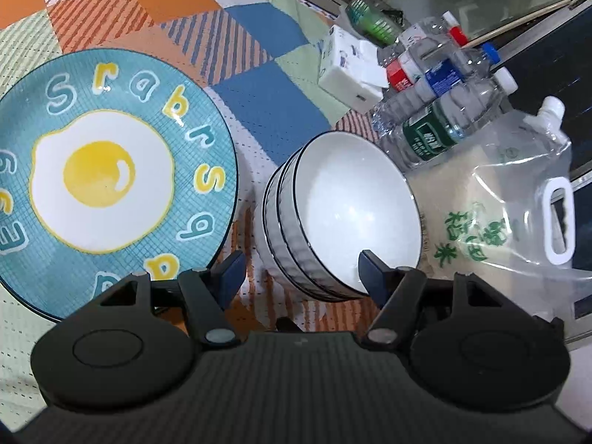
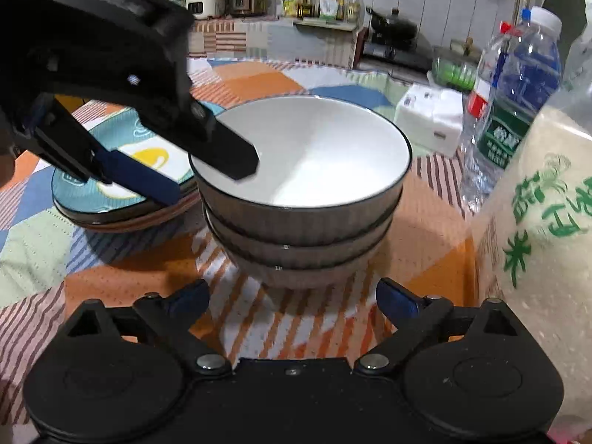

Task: Organize plates and bowls
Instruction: 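Close both grippers on the rim of the three-bowl stack and lift it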

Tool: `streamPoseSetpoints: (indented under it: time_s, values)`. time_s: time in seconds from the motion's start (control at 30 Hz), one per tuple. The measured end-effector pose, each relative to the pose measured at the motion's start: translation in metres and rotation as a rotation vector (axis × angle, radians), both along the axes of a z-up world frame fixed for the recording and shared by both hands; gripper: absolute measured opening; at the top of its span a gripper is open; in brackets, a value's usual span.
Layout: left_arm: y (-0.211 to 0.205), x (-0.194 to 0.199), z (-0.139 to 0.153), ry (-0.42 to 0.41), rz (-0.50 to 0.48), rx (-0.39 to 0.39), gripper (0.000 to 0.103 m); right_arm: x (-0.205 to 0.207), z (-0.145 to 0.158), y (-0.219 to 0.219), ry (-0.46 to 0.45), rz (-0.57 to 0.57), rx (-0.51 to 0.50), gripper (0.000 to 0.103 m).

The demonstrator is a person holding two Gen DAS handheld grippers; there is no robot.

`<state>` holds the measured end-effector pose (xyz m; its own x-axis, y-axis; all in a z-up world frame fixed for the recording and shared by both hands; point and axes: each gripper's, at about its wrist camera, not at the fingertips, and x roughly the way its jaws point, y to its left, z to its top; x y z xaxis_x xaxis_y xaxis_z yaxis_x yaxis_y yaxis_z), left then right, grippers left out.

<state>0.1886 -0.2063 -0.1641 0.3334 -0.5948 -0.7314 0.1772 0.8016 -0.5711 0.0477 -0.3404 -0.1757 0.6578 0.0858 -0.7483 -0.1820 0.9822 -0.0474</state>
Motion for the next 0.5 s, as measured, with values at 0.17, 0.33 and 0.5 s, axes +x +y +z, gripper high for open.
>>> streamPoseSetpoints:
  time_s: [0.17,0.33,0.5]
  values:
    - [-0.01,0.002,-0.005,0.009,-0.005,-0.014,0.066,0.007,-0.008,0.003,-0.004,0.004,-0.003,0.099]
    - [-0.018,0.011,-0.009,0.038,0.043,0.005,0.064,0.016,-0.014,0.0,-0.066,0.007,-0.012,0.099]
    - [-0.009,0.019,-0.021,0.108,0.098,-0.033,0.055,0.023,-0.019,-0.005,-0.057,0.013,0.055,0.099]
